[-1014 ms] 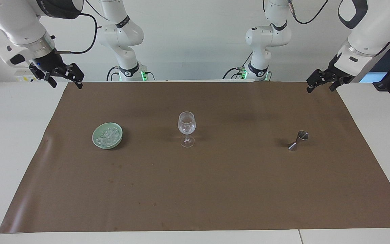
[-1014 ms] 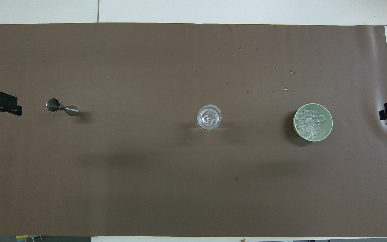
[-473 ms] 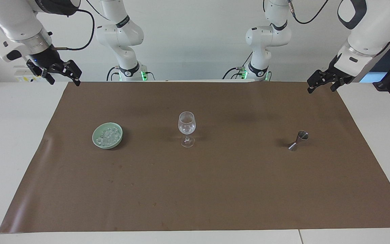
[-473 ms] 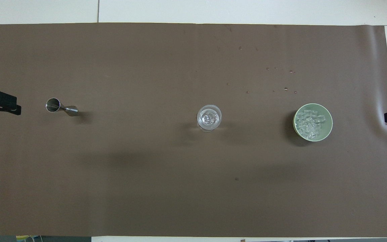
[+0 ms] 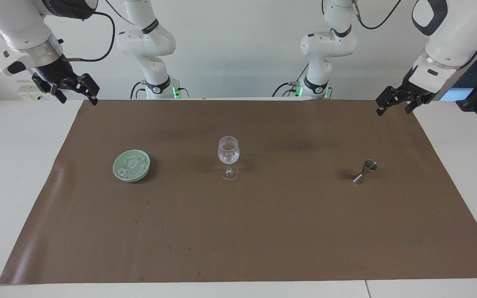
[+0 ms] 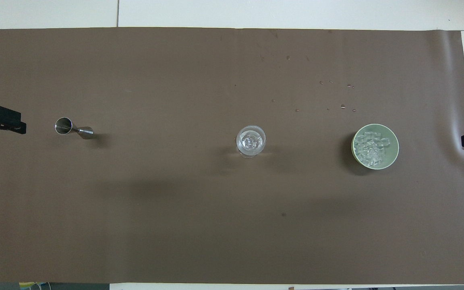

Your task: Pour wine and add ice with both arms

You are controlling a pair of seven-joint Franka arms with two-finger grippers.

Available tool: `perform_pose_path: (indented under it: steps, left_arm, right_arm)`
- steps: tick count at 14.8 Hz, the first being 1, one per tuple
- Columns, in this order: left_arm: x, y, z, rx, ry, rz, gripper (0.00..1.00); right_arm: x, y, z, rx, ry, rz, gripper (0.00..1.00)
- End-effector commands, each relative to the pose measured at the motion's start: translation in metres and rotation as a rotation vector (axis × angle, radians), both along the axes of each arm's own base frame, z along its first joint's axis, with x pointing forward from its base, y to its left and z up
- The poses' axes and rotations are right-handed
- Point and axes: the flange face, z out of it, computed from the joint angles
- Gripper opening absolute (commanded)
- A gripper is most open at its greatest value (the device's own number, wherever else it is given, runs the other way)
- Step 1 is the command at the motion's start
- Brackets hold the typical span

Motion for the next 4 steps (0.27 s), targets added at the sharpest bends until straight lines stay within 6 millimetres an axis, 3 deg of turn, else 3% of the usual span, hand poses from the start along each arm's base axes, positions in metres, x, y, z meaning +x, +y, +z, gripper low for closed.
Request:
perform_pose_path:
  steps: [1,4]
  left_arm:
    - [-0.0073,-0.0002,0.0001,0.016,-0.013,-0.020,1.00]
    - [-0.0061,-0.0010,0.0007,0.016,-0.016,-0.020,1.00]
  right_arm:
    - [-0.0064,-0.0016,0.0014,0.011,-0.015,0.025,1.00]
    - [-0.0060,-0.0016,-0.0001,0.011,-0.012,0.025,1.00]
